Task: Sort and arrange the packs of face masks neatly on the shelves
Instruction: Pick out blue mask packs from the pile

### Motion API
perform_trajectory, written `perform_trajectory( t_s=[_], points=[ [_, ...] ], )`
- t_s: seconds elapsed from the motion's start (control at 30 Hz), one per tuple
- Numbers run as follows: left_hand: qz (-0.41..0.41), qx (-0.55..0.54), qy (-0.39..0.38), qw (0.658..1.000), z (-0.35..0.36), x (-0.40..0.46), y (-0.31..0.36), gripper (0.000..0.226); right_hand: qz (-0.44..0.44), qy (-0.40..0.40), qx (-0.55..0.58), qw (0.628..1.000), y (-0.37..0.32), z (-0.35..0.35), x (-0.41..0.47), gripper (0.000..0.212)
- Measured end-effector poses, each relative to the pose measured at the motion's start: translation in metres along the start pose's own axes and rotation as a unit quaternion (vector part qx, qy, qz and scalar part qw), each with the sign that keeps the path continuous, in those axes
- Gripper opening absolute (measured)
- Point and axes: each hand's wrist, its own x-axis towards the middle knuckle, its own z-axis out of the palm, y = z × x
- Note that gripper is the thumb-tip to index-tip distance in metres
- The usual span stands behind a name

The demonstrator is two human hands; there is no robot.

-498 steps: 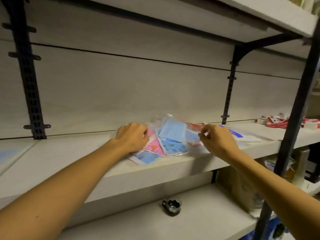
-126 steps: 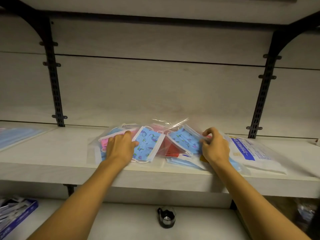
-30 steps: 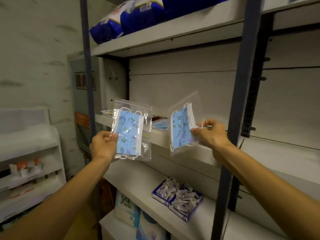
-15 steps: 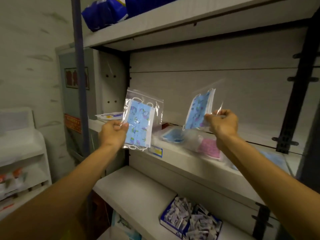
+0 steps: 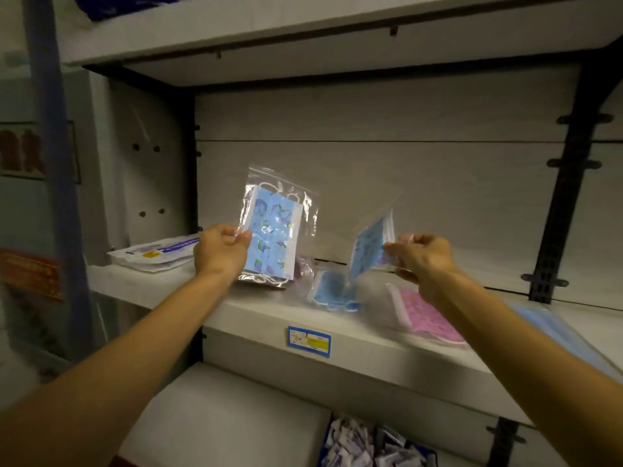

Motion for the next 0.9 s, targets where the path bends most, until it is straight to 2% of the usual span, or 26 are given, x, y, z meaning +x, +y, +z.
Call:
perform_trajectory(
  t_s=[0.1,0.23,0.33,0.47,0.67,0.8,0.9],
  points=[
    [-0.013,-0.017,-0.027,0.999,0.004,0.026,-0.01,0.017,0.022,-0.003,-0.014,1.0,0.003,0.023,0.0,0.025],
    [-0.031,-0.048,-0.061,0.997,0.007,0.057,-0.025,0.016,0.04,-0.007,-0.031,0.999,0.007,0.051,-0.005,0.021],
    [-0.022,-0.052,-0.079,0.995,0.008,0.072,-0.031,0.015,0.052,0.013,-0.041,0.998,0.01,0.061,-0.008,0.037],
    [-0.014,-0.059,-0.101,0.993,0.011,0.088,-0.042,0.015,0.053,0.039,-0.035,0.997,0.011,0.066,-0.012,0.04],
    [-0.005,-0.075,-0.131,0.989,0.014,0.094,-0.051,0.013,0.045,0.084,-0.033,0.995,0.013,0.07,-0.019,0.037],
    [0.0,-0.079,-0.145,0.986,0.011,0.097,-0.053,0.013,0.043,0.081,-0.029,0.995,0.008,0.075,-0.021,0.035],
    [-0.002,-0.076,-0.12,0.99,0.001,0.113,-0.054,0.014,0.026,0.065,-0.018,0.997,-0.002,0.086,-0.02,0.034]
  ],
)
